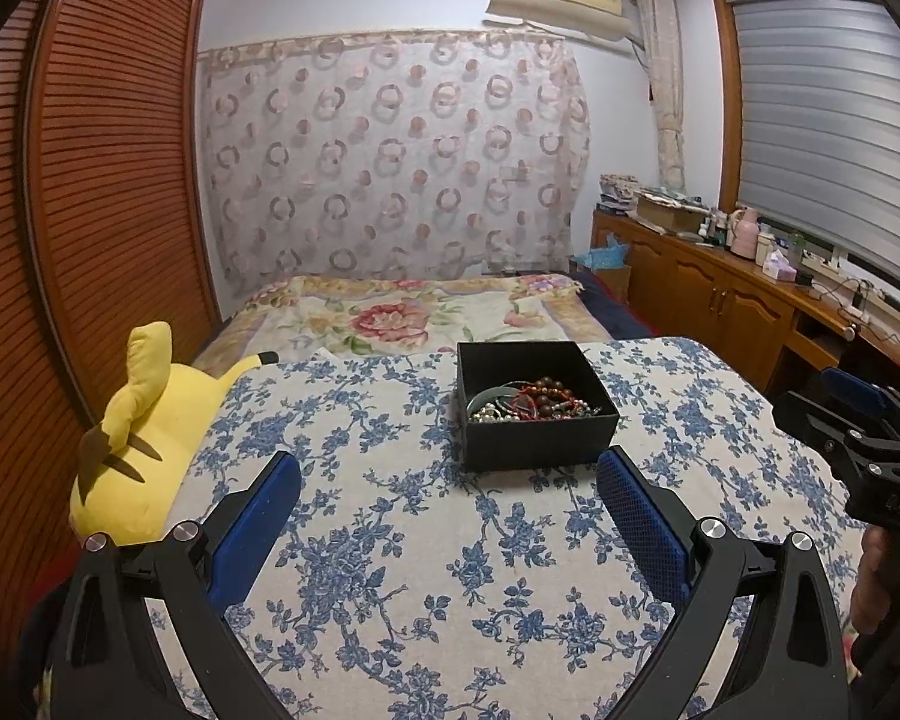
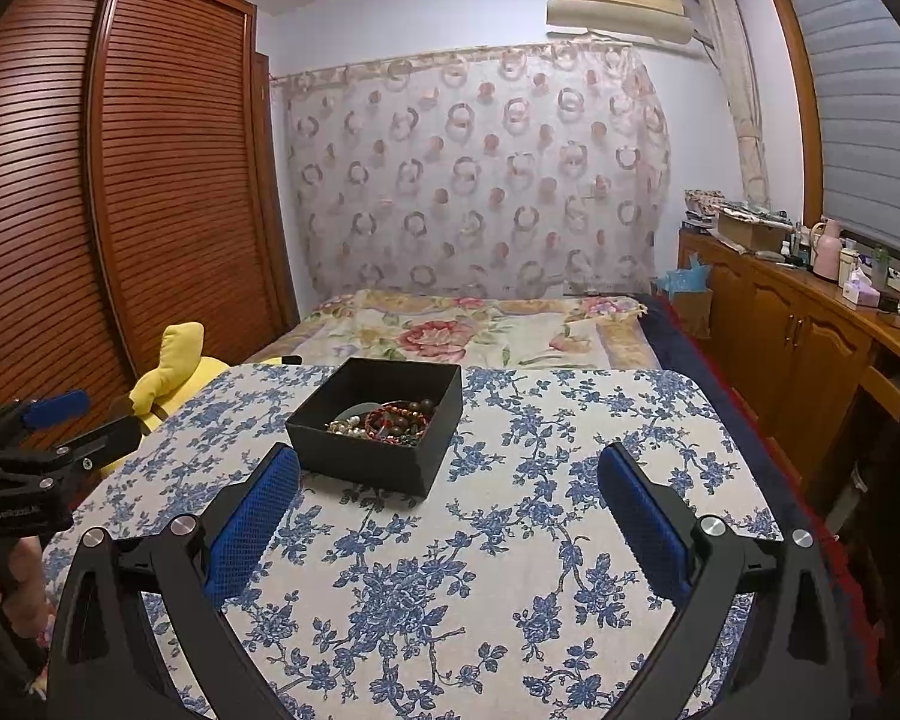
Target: Organize jewelry
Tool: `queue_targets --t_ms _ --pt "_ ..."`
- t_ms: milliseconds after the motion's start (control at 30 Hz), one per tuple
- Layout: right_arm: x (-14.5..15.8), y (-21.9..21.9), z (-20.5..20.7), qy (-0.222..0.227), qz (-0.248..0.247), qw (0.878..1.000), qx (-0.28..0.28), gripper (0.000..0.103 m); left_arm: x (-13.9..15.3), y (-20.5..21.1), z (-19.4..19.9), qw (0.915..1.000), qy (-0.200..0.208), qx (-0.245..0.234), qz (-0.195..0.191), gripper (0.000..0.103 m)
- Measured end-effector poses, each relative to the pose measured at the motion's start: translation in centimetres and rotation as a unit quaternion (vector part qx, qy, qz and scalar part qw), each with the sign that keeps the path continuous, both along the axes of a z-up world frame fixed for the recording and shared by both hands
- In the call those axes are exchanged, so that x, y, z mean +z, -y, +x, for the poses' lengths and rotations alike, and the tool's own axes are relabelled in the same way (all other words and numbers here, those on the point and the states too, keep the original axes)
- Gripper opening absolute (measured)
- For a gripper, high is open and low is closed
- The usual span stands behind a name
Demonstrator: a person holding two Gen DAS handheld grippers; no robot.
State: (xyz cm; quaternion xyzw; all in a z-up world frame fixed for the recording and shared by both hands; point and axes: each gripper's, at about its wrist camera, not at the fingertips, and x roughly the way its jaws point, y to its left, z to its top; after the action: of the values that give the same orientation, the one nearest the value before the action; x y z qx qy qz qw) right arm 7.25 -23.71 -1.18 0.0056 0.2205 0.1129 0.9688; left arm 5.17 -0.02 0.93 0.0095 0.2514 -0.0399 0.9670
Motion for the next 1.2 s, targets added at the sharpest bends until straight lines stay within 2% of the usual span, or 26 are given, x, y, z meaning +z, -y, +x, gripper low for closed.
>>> queue_targets --t_ms 1200 --pt "-0.14 -0.21 -0.03 0.0 0.001 1.0 0.001 0.1 0.06 0.07 -0.14 1.0 -0.001 0.001 0.0 0.095"
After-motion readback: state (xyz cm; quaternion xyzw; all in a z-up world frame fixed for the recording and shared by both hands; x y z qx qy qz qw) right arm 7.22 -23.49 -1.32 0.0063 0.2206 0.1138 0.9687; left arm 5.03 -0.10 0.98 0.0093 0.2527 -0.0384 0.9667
